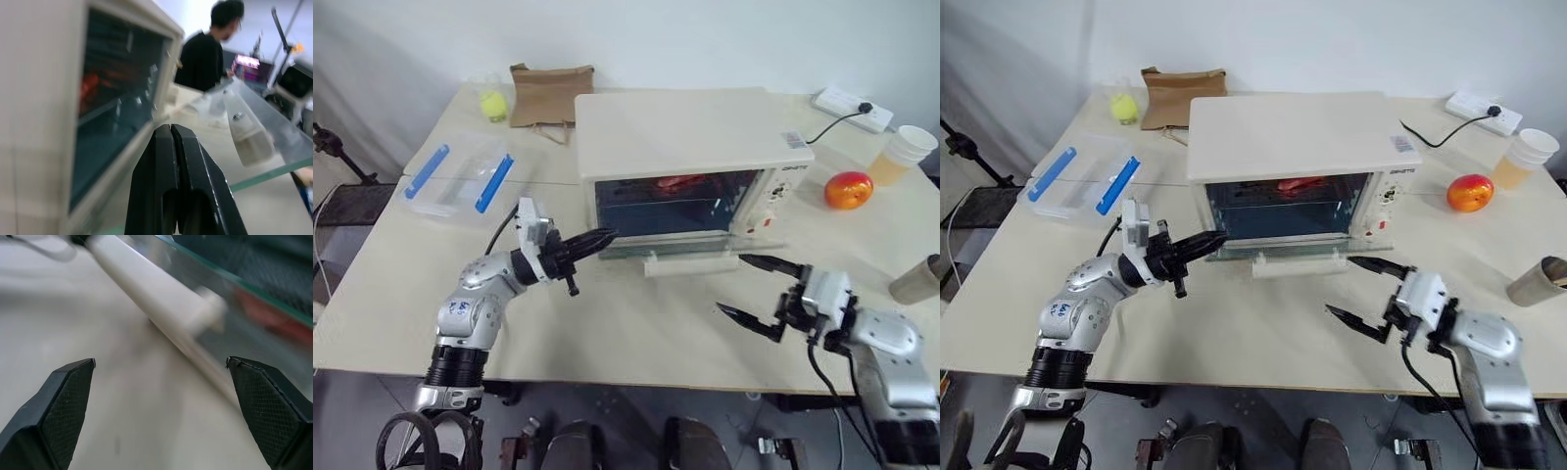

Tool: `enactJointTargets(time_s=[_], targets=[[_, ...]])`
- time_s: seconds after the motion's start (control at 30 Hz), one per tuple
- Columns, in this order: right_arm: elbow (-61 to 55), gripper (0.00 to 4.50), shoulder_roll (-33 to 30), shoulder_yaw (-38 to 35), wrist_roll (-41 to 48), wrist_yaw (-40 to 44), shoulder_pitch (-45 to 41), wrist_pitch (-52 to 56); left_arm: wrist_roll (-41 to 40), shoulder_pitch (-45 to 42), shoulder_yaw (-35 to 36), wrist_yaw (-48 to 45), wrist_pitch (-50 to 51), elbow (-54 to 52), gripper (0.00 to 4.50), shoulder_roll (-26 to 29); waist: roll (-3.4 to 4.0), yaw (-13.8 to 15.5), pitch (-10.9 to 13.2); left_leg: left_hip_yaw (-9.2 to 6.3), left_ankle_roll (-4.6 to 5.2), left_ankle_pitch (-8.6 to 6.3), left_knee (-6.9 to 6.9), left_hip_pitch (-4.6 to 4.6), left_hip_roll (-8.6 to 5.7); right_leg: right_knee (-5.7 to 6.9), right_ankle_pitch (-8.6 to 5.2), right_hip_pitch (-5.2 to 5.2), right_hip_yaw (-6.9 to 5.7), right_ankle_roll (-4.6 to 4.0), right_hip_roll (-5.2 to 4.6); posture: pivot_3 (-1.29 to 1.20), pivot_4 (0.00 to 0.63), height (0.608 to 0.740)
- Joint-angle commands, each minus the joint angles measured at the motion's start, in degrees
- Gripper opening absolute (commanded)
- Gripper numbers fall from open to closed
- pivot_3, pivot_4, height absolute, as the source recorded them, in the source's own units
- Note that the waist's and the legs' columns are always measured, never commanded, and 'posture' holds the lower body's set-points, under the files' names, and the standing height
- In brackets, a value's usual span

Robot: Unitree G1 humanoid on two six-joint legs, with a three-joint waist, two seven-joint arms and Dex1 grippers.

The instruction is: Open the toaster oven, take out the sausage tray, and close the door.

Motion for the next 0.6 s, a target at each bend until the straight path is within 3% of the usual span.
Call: enactJointTargets(time_s=[0.03,0.2,0.37,0.5,0.6], targets=[[-4.96,4.50,-1.63,-6.99,2.05,-3.27,5.78,1.59,3.62,0.92,-1.95,-2.18,-3.55,0.48,0.03,0.52,0.00,0.18,0.00,0.01,0.00,0.00,0.01,0.01,0.00,-0.02,0.00,0.01,0.00,0.00,0.00,0.00,0.150,0.740],[-7.55,4.50,-3.64,-13.79,2.32,-5.34,12.37,3.52,7.61,2.96,-4.03,-3.05,-7.53,2.88,0.03,-0.30,0.02,0.01,-0.01,0.13,0.01,0.00,0.03,0.05,0.05,-0.12,0.00,0.02,0.08,-0.01,0.01,0.00,0.150,0.740],[-7.92,4.50,-5.52,-16.08,1.01,-6.71,12.25,3.59,11.15,3.46,-4.64,-1.57,-11.17,6.33,0.03,-1.44,0.02,0.02,-0.01,0.11,0.02,0.00,0.03,0.05,0.13,-0.10,0.00,0.02,0.09,-0.01,-0.02,0.00,0.150,0.740],[-10.41,4.50,-5.39,-12.05,-3.09,-11.42,6.42,4.27,12.96,4.22,-4.64,-2.03,-15.47,8.53,0.03,-1.60,0.04,-0.30,-0.02,0.12,0.04,0.00,0.05,0.07,0.20,-0.06,0.00,0.02,0.10,-0.01,-0.03,0.00,0.150,0.740],[-13.20,4.50,-4.24,-5.00,-12.21,-19.11,-0.41,8.12,11.38,5.84,-3.23,-2.47,-16.77,7.72,0.20,-1.81,0.05,-0.97,-0.03,0.12,0.04,0.00,0.06,0.09,0.26,0.05,0.00,0.00,0.10,-0.01,-0.04,0.00,0.150,0.740]])
